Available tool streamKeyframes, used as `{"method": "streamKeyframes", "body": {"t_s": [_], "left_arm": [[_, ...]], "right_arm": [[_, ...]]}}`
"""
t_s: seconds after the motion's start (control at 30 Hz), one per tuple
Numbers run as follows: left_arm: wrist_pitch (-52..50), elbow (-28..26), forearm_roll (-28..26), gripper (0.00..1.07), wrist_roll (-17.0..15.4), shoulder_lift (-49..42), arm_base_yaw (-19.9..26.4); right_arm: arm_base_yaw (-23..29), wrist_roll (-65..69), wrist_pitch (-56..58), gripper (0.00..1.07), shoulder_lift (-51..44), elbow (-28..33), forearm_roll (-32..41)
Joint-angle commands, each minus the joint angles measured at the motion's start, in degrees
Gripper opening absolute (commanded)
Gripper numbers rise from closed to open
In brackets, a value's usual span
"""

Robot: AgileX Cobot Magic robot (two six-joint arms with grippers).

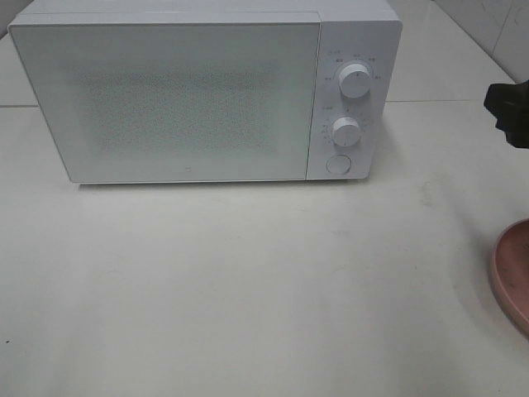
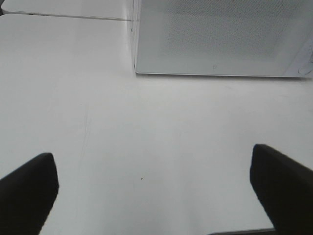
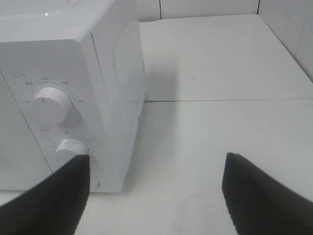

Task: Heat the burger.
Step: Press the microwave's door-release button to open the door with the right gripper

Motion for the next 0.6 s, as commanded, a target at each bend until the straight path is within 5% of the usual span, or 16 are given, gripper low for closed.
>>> {"method": "streamKeyframes", "body": {"t_s": [0.03,0.43,0.6], "left_arm": [[-0.52,0.11,-0.23,1.0,0.23,-1.43,-0.29],[-0.52,0.11,-0.23,1.0,0.23,-1.43,-0.29],[-0.52,0.11,-0.23,1.0,0.23,-1.43,-0.29]], "right_arm": [[-0.17,-0.17,-7.05,0.74,3.61,0.06,0.0],[0.8,-0.46,-26.07,0.74,17.02,0.29,0.8],[6.13,-5.33,-35.47,0.74,22.52,2.92,10.08]]}}
